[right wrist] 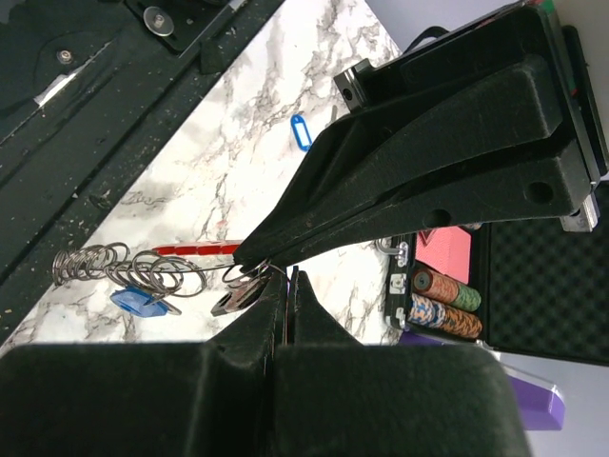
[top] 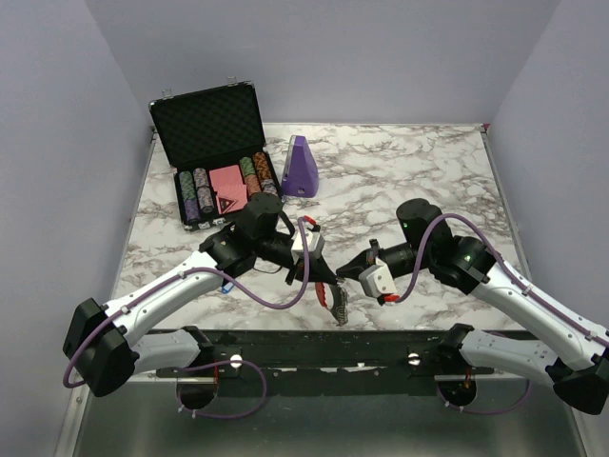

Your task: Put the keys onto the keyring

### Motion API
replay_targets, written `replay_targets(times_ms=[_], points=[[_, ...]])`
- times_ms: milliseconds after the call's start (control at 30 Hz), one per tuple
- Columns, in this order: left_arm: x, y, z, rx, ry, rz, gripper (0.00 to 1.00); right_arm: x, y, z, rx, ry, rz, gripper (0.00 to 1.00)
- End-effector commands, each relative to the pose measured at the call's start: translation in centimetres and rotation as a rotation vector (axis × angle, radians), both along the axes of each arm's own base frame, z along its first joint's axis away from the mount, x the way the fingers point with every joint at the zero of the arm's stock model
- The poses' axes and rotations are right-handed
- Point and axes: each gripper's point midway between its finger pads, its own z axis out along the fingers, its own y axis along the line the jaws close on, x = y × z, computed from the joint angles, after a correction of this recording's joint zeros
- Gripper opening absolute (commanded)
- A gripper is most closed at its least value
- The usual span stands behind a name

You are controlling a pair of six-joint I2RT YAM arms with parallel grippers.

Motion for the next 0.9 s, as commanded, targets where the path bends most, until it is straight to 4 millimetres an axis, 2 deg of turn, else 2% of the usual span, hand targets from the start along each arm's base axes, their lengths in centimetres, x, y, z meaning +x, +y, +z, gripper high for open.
replay_targets(times_ms=[0, 600, 700, 867], points=[[1.3, -0.5, 1.3, -0.021, -0.108, 0.038, 0.00, 0.2, 0.5, 1.5, 0.054, -0.024, -0.008, 0.00], [2.2, -0.3, 1.7, -0.026, -0.132, 0.095, 0.02, 0.3, 0.4, 1.7, 0.060, -0.015, -0.029, 0.00], [2.3, -0.2, 1.8, -0.027, -0.131, 0.101, 0.08, 0.4, 0.4, 1.7, 0.061, -0.013, -0.034, 0.00], [2.6, -0.1, 2.1, -0.037, -0.133, 0.116, 0.09, 0.4, 0.4, 1.7, 0.061, -0.012, -0.037, 0.00]])
